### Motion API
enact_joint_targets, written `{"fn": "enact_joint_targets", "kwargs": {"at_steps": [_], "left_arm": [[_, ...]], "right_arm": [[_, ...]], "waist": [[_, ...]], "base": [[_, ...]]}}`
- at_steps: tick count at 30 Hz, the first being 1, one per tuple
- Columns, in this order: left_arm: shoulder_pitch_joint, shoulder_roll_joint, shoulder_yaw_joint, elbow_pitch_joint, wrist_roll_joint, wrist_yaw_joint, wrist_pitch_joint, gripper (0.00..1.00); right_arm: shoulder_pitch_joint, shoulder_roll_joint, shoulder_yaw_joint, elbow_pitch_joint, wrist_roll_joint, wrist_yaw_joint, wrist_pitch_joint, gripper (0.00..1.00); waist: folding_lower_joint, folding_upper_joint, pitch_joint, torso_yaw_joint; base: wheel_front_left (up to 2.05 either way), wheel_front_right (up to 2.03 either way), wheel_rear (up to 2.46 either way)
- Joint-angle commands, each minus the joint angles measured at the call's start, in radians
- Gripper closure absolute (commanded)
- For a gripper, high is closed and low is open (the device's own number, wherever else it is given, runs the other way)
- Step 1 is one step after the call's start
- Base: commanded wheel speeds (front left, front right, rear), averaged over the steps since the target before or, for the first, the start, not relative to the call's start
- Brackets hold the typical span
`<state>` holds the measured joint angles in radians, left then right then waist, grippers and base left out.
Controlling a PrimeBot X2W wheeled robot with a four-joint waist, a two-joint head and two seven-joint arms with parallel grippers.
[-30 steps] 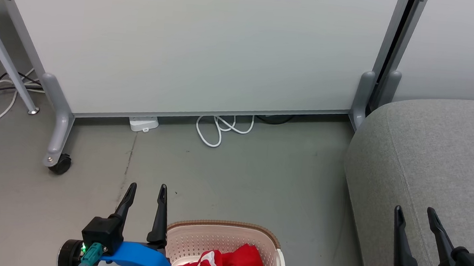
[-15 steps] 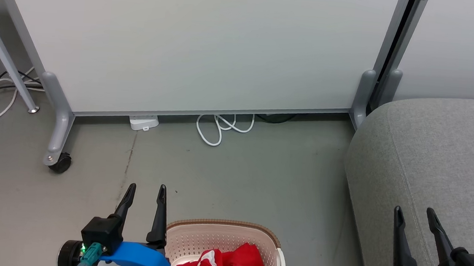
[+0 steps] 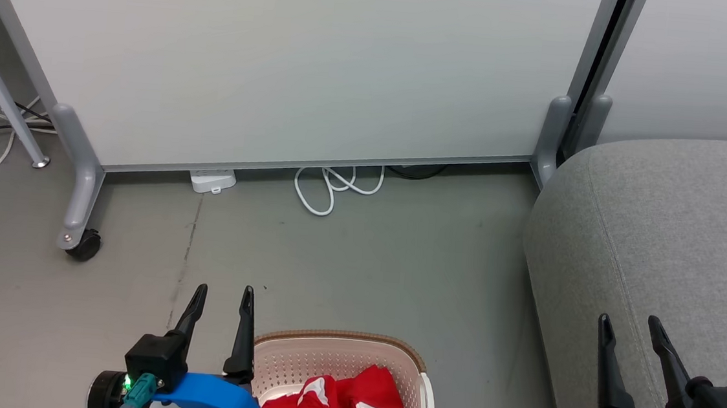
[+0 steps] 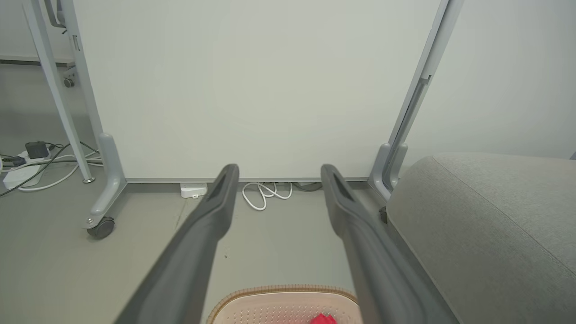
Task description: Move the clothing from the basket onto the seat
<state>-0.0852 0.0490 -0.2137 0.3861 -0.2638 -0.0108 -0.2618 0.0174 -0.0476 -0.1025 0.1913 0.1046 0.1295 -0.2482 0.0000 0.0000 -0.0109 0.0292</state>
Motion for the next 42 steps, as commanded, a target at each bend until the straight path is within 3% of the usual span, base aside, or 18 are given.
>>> {"fn": "enact_joint_targets", "kwargs": {"at_steps": [1,21,42], "left_arm": [[-0.008,0.003,0.001,0.009,0.005,-0.006,-0.005,0.0],[-0.132,0.031,-0.008,0.186,0.021,-0.024,-0.005,0.0],[-0.329,0.086,-0.051,0.488,0.055,-0.029,0.009,0.0]], "right_arm": [[-0.009,-0.005,0.005,-0.005,0.003,0.002,-0.004,0.0],[-0.154,-0.004,0.033,-0.042,0.035,0.002,-0.016,0.0],[-0.309,-0.004,0.174,-0.11,0.097,0.002,-0.019,0.0]], "waist": [[0.0,0.0,0.012,-0.009],[0.0,0.0,0.269,-0.124],[0.0,0.0,0.545,-0.29]], "base": [[0.0,0.0,0.0],[0.0,0.0,0.0],[0.0,0.0,0.0]]}}
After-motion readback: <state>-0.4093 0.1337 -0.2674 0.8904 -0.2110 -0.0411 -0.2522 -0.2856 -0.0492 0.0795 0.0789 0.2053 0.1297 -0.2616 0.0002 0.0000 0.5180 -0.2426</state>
